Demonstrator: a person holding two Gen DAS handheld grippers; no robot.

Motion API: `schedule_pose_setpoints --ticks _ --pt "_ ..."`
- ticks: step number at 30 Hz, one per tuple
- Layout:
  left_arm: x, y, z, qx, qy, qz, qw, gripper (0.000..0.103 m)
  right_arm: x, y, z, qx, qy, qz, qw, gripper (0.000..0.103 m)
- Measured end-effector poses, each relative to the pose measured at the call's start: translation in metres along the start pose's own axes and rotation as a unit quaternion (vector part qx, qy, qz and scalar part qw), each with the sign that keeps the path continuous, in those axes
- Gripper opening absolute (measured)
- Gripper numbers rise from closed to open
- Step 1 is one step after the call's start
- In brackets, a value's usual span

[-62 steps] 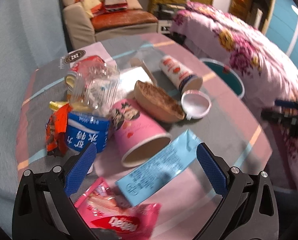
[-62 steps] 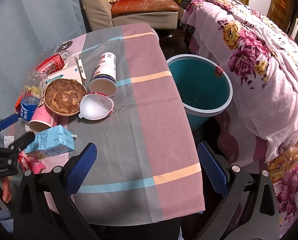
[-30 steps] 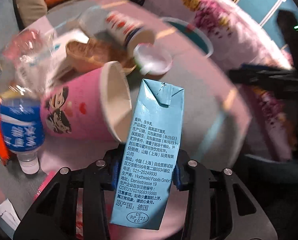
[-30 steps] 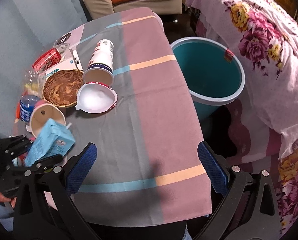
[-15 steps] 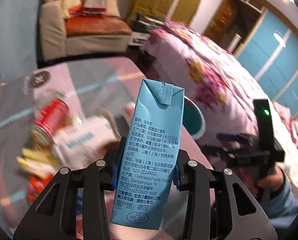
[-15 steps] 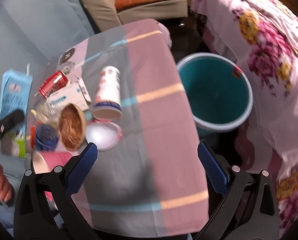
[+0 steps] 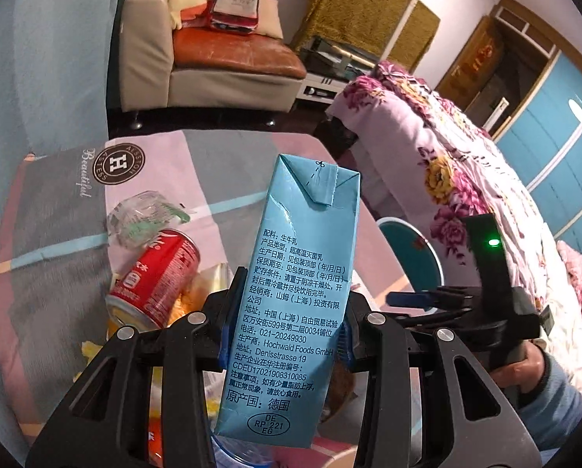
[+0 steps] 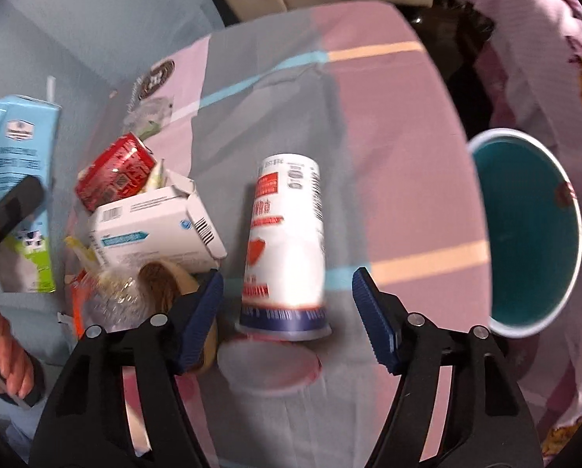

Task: Collect trash
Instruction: 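Lift the carton with the left tool while the right tool grasps the white paper cup, then drop the carton into the teal bin with the left tool while the right tool drops the white cup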

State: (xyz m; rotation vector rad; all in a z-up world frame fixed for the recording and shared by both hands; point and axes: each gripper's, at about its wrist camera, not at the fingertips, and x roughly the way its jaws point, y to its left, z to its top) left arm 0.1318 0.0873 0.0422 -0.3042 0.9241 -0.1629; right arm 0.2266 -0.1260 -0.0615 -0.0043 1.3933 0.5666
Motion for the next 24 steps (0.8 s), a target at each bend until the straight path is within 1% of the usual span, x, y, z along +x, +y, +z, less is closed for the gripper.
schedule_pose_setpoints --ticks 2,3,4,5,8,12,14,16,18,21,24 --pt "0.003 0.004 0.002 -0.002 0.004 -0.001 1.0 0.04 0.01 -0.002 0.002 0.005 0.01 0.005 1.0 0.065" --pt "0.005 0.005 0.003 -0.004 0.008 -0.003 1.0 0.04 0.014 -0.002 0.003 0.008 0.012 0.006 1.0 0.062" --pt "0.006 0.005 0.003 -0.003 0.011 -0.003 0.9999 0.04 0.017 -0.003 0.002 0.01 0.014 0.009 1.0 0.047" --pt "0.008 0.004 0.002 -0.002 0.013 -0.002 0.9999 0.04 0.019 -0.003 0.001 0.01 0.014 0.013 1.0 0.047" --pt "0.011 0.0 0.002 0.007 0.019 0.0 0.9998 0.04 0.008 -0.002 -0.003 0.01 -0.012 0.017 1.0 0.047" --pt "0.013 -0.019 0.005 0.027 0.018 -0.005 0.9995 0.04 -0.029 -0.019 -0.006 0.031 -0.065 0.016 0.997 0.047" --pt "0.017 -0.03 0.007 0.034 0.019 -0.009 0.9992 0.04 -0.054 -0.038 -0.01 0.052 -0.093 0.014 0.994 0.047" --pt "0.023 -0.051 0.011 0.047 0.024 -0.015 0.9985 0.04 -0.075 -0.06 -0.013 0.071 -0.12 0.003 0.99 0.047" --pt "0.034 -0.076 0.015 0.063 0.035 -0.022 0.9972 0.04 -0.101 -0.092 -0.02 0.099 -0.149 -0.01 0.984 0.047" --pt "0.059 -0.119 0.021 0.092 0.056 -0.033 0.9936 0.04 -0.126 -0.136 -0.03 0.133 -0.175 -0.027 0.975 0.047" --pt "0.092 -0.165 0.025 0.121 0.076 -0.037 0.989 0.04 -0.142 -0.173 -0.043 0.158 -0.189 -0.035 0.969 0.047"
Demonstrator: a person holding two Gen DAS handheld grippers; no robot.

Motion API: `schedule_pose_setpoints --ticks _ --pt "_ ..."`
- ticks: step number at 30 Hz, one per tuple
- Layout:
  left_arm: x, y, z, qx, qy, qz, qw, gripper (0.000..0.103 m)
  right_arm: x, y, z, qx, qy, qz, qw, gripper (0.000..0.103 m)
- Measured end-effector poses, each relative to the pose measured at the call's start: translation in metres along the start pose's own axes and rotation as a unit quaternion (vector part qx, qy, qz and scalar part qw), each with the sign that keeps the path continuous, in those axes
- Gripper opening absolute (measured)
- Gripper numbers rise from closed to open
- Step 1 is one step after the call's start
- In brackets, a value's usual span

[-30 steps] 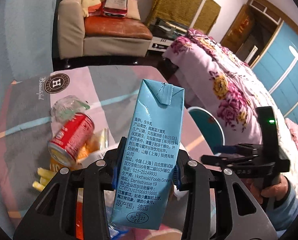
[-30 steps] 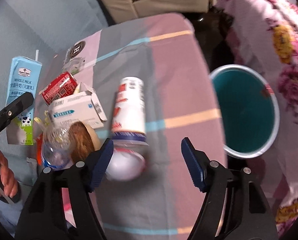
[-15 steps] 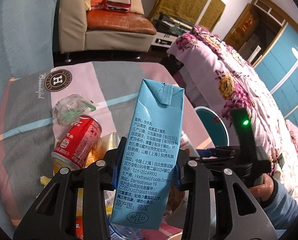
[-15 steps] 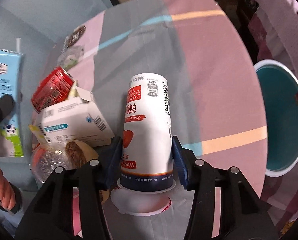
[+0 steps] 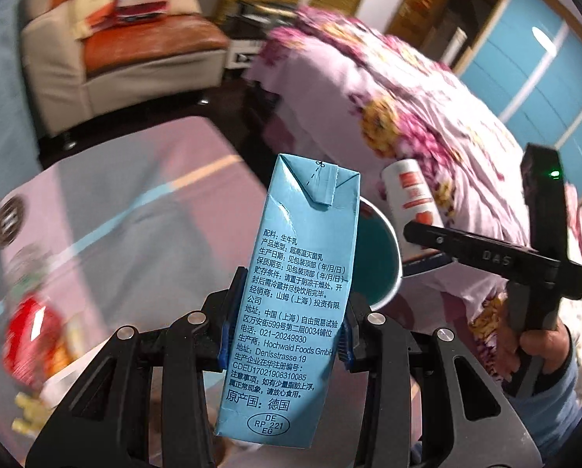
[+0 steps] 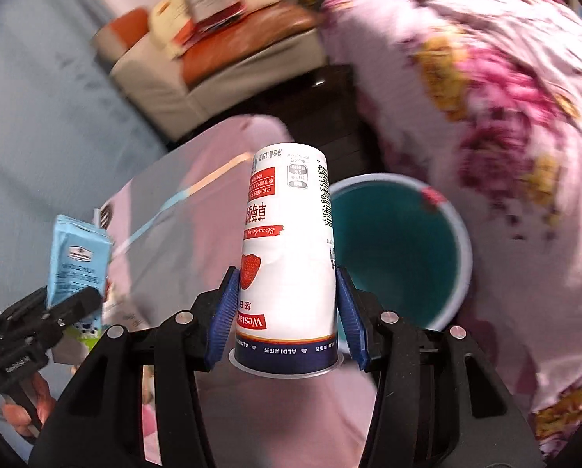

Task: Collect trash
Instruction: 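Drop the carton into the teal bin with the left tool while the right tool drops the white cup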

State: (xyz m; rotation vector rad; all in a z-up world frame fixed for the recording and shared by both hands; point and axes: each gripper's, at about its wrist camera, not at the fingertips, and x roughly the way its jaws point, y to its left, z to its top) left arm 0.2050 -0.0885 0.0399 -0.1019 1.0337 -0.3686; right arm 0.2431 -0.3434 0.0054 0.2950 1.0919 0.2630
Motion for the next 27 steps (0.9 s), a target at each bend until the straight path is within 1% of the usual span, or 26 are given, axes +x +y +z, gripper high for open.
schedule_pose_setpoints --ticks 2,4,5,7,10,14,15,16,18,19,20,21,23,27 --pt "0.025 -0.023 0.009 0.014 0.013 0.001 0.9998 0.04 -0.003 -0.02 0.0 0.01 -0.007 -0.008 1.0 0.047" --pt "0.058 -0.048 0.018 0.021 0.035 -0.009 0.9992 0.04 -0.003 -0.034 -0.001 0.017 -0.008 -0.012 1.0 0.047" --pt "0.067 -0.054 0.019 0.022 0.039 -0.008 0.9989 0.04 -0.004 -0.044 0.0 0.021 -0.008 -0.011 1.0 0.047" --pt "0.098 -0.069 0.021 0.025 0.058 -0.006 0.998 0.04 -0.005 -0.061 -0.001 0.029 -0.009 -0.012 0.999 0.047" --pt "0.133 -0.083 0.021 0.022 0.084 -0.009 0.9962 0.04 -0.003 -0.079 -0.004 0.035 -0.006 -0.012 0.999 0.047" --pt "0.164 -0.094 0.017 0.027 0.104 -0.002 0.9942 0.041 -0.001 -0.098 -0.007 0.042 -0.003 -0.011 0.999 0.047" --pt "0.171 -0.097 0.017 0.028 0.109 0.001 0.9937 0.043 -0.001 -0.101 -0.008 0.043 -0.001 -0.01 0.999 0.047" --pt "0.176 -0.098 0.016 0.028 0.112 0.004 0.9933 0.046 0.002 -0.105 -0.009 0.044 0.002 -0.01 0.999 0.047" --pt "0.181 -0.099 0.015 0.031 0.114 0.009 0.993 0.059 0.005 -0.108 -0.01 0.047 0.004 -0.007 0.999 0.047" --pt "0.183 -0.099 0.015 0.033 0.115 0.013 0.9928 0.063 0.006 -0.109 -0.01 0.048 0.005 -0.006 0.999 0.047" --pt "0.182 -0.099 0.014 0.034 0.115 0.014 0.9927 0.07 0.007 -0.109 -0.011 0.05 0.006 -0.004 0.999 0.047" --pt "0.181 -0.099 0.015 0.037 0.111 0.017 0.993 0.074 0.008 -0.11 -0.012 0.051 0.007 -0.004 0.999 0.047" --pt "0.177 -0.097 0.017 0.038 0.104 0.023 0.9936 0.075 0.01 -0.108 -0.012 0.05 0.009 -0.003 0.999 0.047" --pt "0.16 -0.091 0.016 0.029 0.096 0.023 0.9947 0.078 0.011 -0.1 -0.011 0.044 0.01 -0.007 0.999 0.047"
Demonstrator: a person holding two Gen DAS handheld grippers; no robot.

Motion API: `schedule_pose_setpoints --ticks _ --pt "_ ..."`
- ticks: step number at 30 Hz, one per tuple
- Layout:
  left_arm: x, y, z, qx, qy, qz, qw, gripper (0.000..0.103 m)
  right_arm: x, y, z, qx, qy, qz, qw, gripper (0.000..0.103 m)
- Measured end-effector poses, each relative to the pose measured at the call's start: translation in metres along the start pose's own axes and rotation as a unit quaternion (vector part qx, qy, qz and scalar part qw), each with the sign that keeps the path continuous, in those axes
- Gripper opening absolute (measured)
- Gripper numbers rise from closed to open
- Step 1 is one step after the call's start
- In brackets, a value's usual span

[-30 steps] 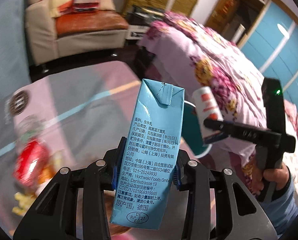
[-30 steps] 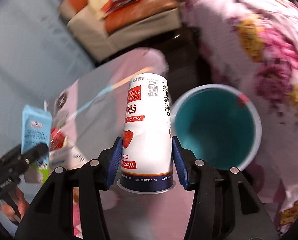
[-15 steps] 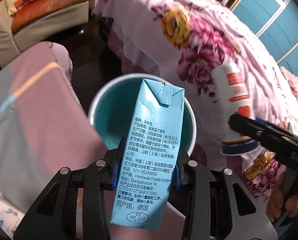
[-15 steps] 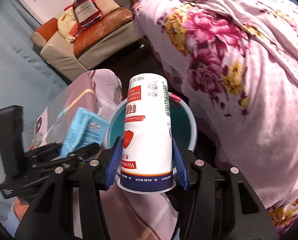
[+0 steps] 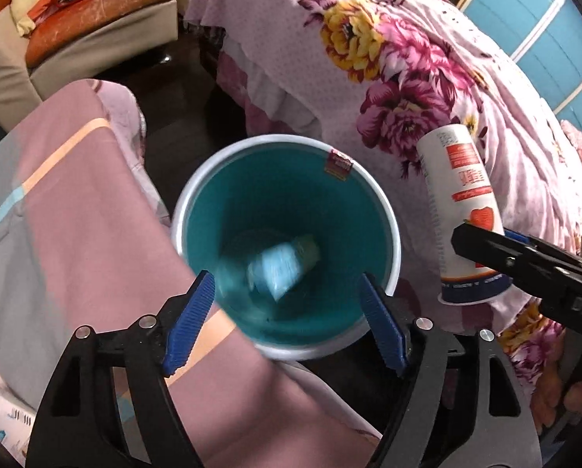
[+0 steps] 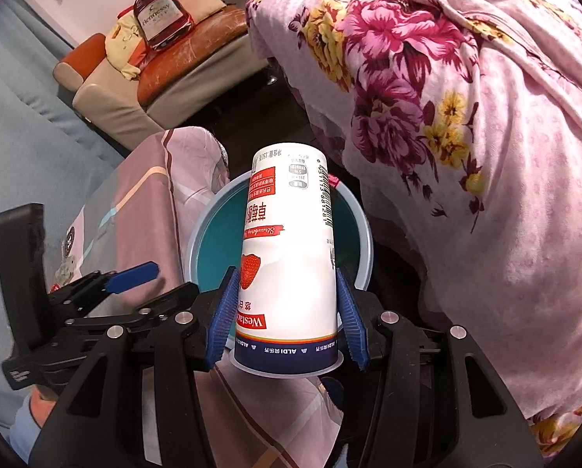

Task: Collect trash
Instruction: 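Drop the carton into the teal bin with the left tool while the right tool drops the white cup, then grasp the water bottle with the left tool while the right tool grasps the pink paper cup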

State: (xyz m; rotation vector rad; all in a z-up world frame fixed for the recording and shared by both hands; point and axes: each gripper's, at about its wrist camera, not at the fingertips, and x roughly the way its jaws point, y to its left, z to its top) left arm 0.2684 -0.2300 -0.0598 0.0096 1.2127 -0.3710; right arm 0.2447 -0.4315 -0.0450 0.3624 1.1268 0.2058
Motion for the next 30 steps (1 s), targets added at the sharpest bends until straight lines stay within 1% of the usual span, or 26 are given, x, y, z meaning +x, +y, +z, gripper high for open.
schedule_pose_setpoints --ticks 3,5,9,12,13,14,15,17,18,19,21,23,24,27,28,30 --pt "-0.016 0.005 -0.005 -0.008 -0.008 0.005 0.9999 0.082 0.001 0.006 -0.002 -0.004 0.003 -0.004 1.0 0.047" --pt "-0.026 0.01 -0.009 -0.016 -0.01 0.011 0.9998 0.082 0.004 0.009 -0.003 -0.006 0.007 -0.006 1.0 0.047" --pt "-0.05 0.025 -0.015 -0.041 -0.019 0.004 0.999 0.082 0.012 0.021 -0.004 -0.015 0.017 -0.01 1.0 0.047" --pt "-0.067 0.034 -0.02 -0.048 -0.032 0.006 0.9983 0.083 0.016 0.031 -0.005 -0.02 0.022 -0.014 0.999 0.047" --pt "-0.072 0.038 -0.021 -0.05 -0.036 0.005 0.9981 0.084 0.018 0.036 -0.006 -0.024 0.025 -0.015 0.999 0.047" --pt "-0.078 0.042 -0.024 -0.054 -0.041 0.005 0.9977 0.089 0.02 0.038 -0.006 -0.026 0.028 -0.016 0.999 0.048" --pt "-0.081 0.045 -0.025 -0.056 -0.044 0.004 0.9974 0.092 0.022 0.043 -0.007 -0.028 0.03 -0.017 0.999 0.048" --pt "-0.089 0.052 -0.03 -0.062 -0.052 0.001 0.9967 0.092 0.023 0.05 -0.008 -0.036 0.035 -0.02 0.999 0.048" --pt "-0.092 0.056 -0.032 -0.066 -0.054 -0.003 0.9964 0.092 0.023 0.054 -0.008 -0.039 0.037 -0.019 0.998 0.05" --pt "-0.095 0.059 -0.035 -0.069 -0.054 -0.005 0.9962 0.092 0.023 0.059 -0.009 -0.04 0.039 -0.018 0.998 0.058" --pt "-0.101 0.066 -0.04 -0.073 -0.055 -0.007 0.9958 0.092 0.022 0.066 -0.01 -0.045 0.036 -0.021 0.998 0.068" --pt "-0.108 0.074 -0.046 -0.077 -0.059 -0.005 0.9952 0.092 0.019 0.077 -0.012 -0.049 0.038 -0.016 0.998 0.073" --pt "-0.115 0.08 -0.05 -0.082 -0.065 -0.004 0.9946 0.092 0.018 0.082 -0.013 -0.049 0.04 -0.012 0.998 0.077" --pt "-0.129 0.095 -0.06 -0.091 -0.075 -0.005 0.993 0.092 0.013 0.102 -0.018 -0.065 0.038 -0.02 0.997 0.078" --pt "-0.135 0.101 -0.064 -0.095 -0.079 -0.004 0.9924 0.092 0.012 0.112 -0.021 -0.075 0.041 -0.02 0.996 0.081" --pt "-0.146 0.112 -0.073 -0.099 -0.087 0.002 0.9913 0.092 0.009 0.129 -0.028 -0.096 0.043 -0.018 0.994 0.083"
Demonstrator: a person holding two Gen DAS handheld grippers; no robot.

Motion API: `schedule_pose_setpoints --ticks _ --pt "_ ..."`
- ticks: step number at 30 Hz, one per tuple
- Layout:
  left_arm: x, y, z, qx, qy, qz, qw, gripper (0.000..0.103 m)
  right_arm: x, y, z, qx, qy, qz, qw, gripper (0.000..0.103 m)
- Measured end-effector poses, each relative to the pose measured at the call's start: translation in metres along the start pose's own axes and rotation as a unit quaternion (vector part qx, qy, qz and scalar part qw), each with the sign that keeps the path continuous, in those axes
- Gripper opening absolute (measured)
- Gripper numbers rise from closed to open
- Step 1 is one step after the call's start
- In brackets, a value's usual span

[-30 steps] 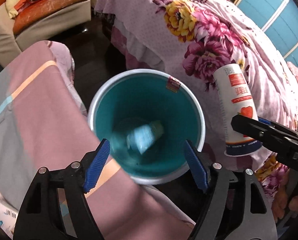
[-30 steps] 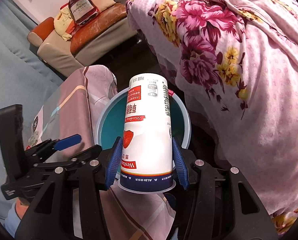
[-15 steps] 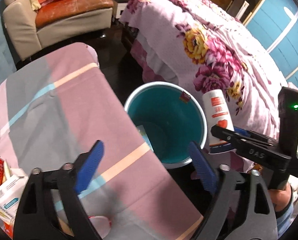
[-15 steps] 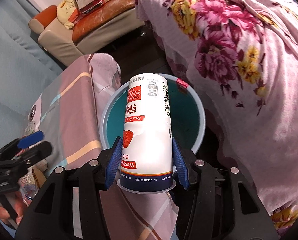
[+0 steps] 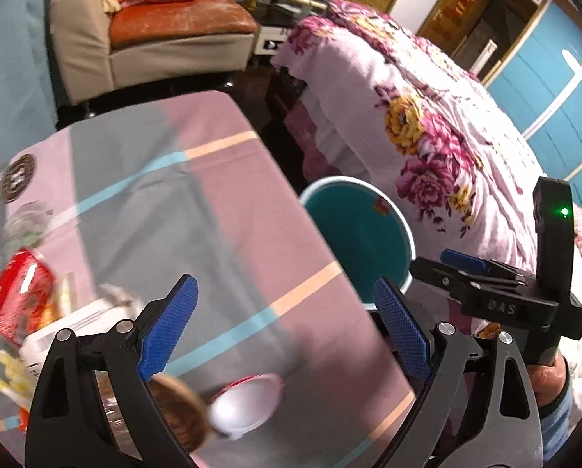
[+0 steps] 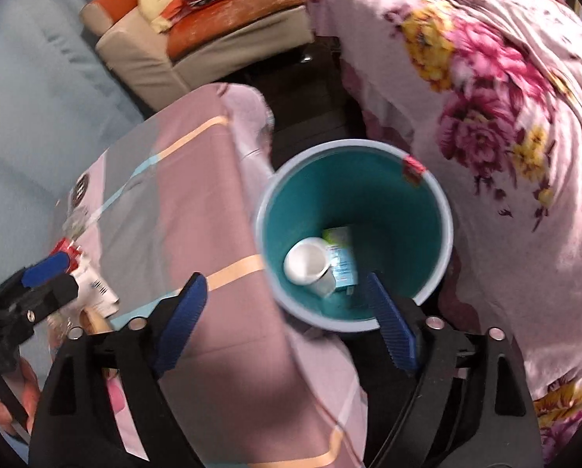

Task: Collect trash
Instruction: 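Grasp the water bottle with the left tool while the right tool grasps the pink paper cup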

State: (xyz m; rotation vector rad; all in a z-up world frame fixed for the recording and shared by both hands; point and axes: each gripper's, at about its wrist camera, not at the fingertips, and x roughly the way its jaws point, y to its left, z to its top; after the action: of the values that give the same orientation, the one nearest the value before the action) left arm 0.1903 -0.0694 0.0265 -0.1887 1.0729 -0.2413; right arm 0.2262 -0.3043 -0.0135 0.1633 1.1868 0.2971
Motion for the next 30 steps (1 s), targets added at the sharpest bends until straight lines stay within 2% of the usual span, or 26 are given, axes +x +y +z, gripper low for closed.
schedule_pose_setpoints --ticks 7,12,15,19,24,30 --pt "-0.039 0.066 -0.022 -0.03 -0.022 0.031 0.9988 0.093 -0.01 0.072 -0.011 -0.097 0.0 -0.021 0.995 0.083" --pt "-0.059 0.122 -0.039 -0.052 -0.028 0.068 0.9959 0.093 -0.011 0.105 -0.016 -0.124 0.012 -0.023 0.992 0.084" --pt "-0.068 0.156 -0.049 -0.074 -0.026 0.089 0.9929 0.093 -0.006 0.126 -0.024 -0.138 0.036 -0.012 0.99 0.085" --pt "-0.082 0.191 -0.07 -0.109 -0.032 0.085 0.9899 0.093 0.002 0.156 -0.041 -0.163 0.069 0.002 0.984 0.085" --pt "-0.092 0.214 -0.099 -0.137 -0.037 0.074 0.9872 0.093 0.009 0.191 -0.066 -0.188 0.1 0.023 0.977 0.085" --pt "-0.097 0.209 -0.127 -0.1 -0.028 0.083 0.9911 0.093 0.003 0.219 -0.096 -0.209 0.114 0.034 0.971 0.085"
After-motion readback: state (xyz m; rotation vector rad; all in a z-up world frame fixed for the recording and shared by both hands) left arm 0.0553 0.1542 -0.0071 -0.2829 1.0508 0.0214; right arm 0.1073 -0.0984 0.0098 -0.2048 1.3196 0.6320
